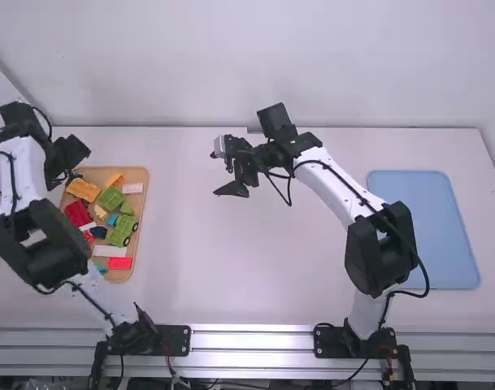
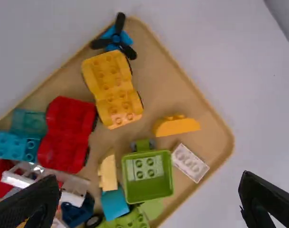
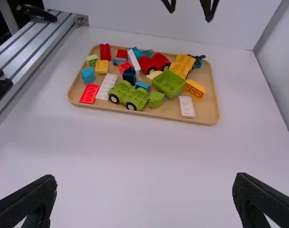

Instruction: Assemble lego blocks to make yellow taxi

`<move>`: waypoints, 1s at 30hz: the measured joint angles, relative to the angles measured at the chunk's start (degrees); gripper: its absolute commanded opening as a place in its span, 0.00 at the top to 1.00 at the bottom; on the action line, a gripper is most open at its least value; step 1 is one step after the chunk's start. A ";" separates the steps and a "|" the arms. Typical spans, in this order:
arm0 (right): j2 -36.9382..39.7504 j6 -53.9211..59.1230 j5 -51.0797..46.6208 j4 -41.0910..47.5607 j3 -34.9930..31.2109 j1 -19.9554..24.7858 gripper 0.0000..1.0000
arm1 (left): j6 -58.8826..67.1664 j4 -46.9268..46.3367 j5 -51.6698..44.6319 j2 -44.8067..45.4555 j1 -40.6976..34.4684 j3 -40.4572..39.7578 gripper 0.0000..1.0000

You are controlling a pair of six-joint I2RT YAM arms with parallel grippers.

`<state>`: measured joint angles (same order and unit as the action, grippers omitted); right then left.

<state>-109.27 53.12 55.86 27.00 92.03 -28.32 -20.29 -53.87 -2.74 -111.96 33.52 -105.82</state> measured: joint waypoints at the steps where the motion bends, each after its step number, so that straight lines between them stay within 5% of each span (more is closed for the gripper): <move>1: 0.00 -0.04 -0.48 0.09 0.00 0.00 0.01 | 0.00 -1.90 0.02 -2.49 -0.42 -2.99 0.01; 11: 0.00 -1.77 -3.43 0.00 0.00 0.00 0.02 | 0.17 -11.37 0.48 -20.81 0.79 -18.78 0.05; 19: 0.00 -2.05 -3.61 0.02 0.00 0.00 0.01 | -0.15 -9.73 1.16 -28.06 0.98 -18.80 0.19; 30: 0.00 -2.01 -3.67 0.13 0.00 -0.02 0.01 | -3.87 -3.85 3.48 -28.09 1.36 -16.48 0.26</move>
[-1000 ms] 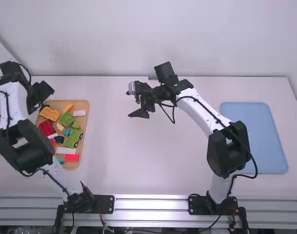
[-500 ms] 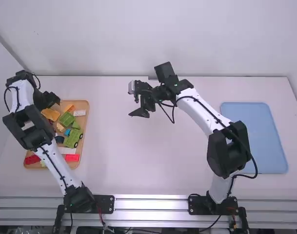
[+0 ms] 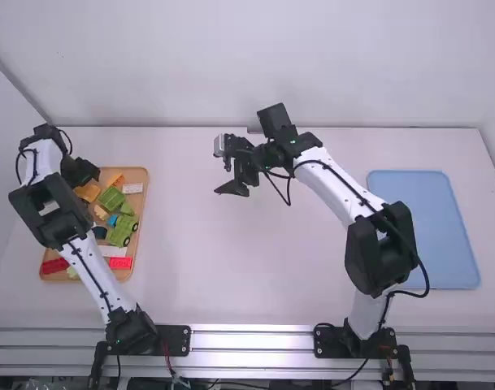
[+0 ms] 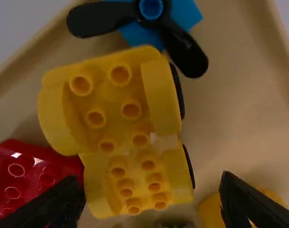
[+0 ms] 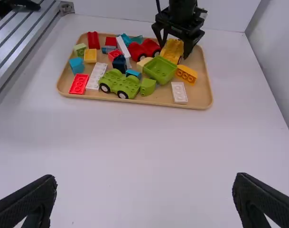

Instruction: Assemble lego blocks to make yellow taxi

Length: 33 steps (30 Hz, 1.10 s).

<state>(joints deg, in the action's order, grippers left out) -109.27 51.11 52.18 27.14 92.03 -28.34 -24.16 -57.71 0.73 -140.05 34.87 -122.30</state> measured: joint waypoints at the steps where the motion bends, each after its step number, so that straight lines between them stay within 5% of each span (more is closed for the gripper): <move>1: 0.00 0.07 -0.04 0.02 0.00 0.00 0.01 | -0.68 0.63 0.11 0.00 0.00 0.17 0.27; 18: 0.00 -0.15 -1.60 0.02 0.00 0.02 0.02 | -9.03 5.33 3.87 0.02 -0.02 2.73 0.28; 33: 0.00 -0.04 -1.62 0.11 0.00 0.02 0.01 | -9.42 -1.62 4.04 0.00 -0.28 2.75 0.25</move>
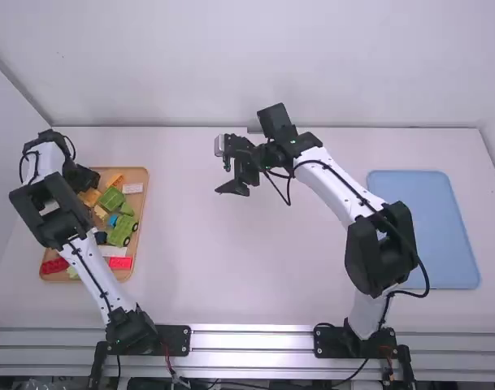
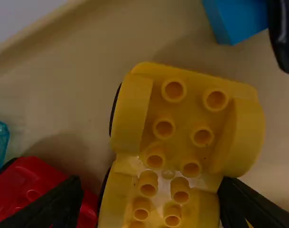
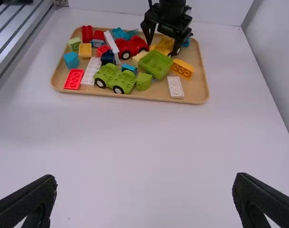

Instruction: Assemble lego blocks to make yellow taxi

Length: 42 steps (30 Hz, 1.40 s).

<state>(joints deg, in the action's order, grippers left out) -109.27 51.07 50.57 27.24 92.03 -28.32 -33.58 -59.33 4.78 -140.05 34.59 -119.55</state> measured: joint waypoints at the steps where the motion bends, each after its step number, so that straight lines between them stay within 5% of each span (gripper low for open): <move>1: 0.00 0.00 -0.02 0.07 0.00 -0.02 0.02 | 0.48 -0.07 -0.04 0.00 0.00 0.00 0.25; 19: -0.02 0.09 -1.29 0.37 0.00 0.00 0.01 | 12.79 1.01 -2.62 0.00 -0.26 2.03 0.25; 27: -0.02 0.07 -1.42 0.37 0.00 0.00 0.01 | 13.38 3.80 -2.97 0.13 -0.28 3.08 0.64; 35: -0.04 -0.17 -1.44 0.42 0.00 0.70 0.01 | 13.75 -1.49 -2.80 0.90 -0.26 1.92 0.67; 42: -0.04 -1.75 1.20 1.40 0.00 2.49 0.01 | 15.30 -1.53 -2.51 14.03 -1.70 4.20 0.74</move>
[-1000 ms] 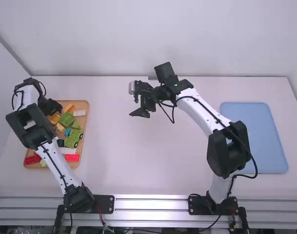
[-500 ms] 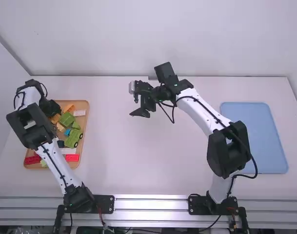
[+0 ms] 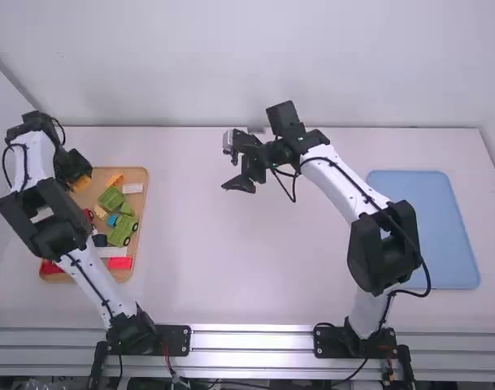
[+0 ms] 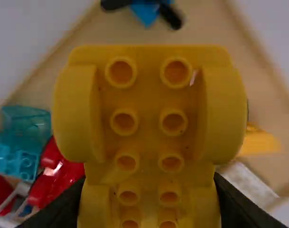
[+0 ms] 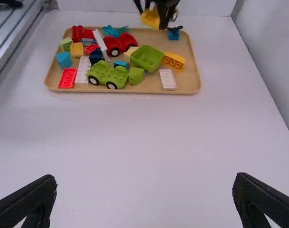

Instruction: Assemble lego blocks to make yellow taxi

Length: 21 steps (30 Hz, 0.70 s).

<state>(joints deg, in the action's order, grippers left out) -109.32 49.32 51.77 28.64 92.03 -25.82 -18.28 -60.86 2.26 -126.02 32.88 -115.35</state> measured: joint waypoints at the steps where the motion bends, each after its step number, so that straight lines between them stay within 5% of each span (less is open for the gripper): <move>1: -0.02 0.44 0.76 0.85 0.00 0.24 0.01 | 0.48 1.79 0.26 3.65 -1.20 2.10 0.74; 9: -0.02 0.42 2.23 1.01 0.00 0.33 0.02 | 5.77 15.52 0.02 20.63 -13.81 22.91 0.73; 14: 0.00 -6.88 -3.85 -0.57 0.00 0.04 0.02 | 16.04 20.83 -5.29 26.93 -21.94 37.16 0.86; 21: 0.17 -10.67 -9.07 0.63 -0.68 -0.09 0.02 | 22.99 21.70 -8.92 28.26 -29.42 42.64 0.89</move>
<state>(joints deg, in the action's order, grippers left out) -109.14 38.65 42.70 29.28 91.35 -25.91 4.71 -39.16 -6.66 -97.76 3.46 -72.71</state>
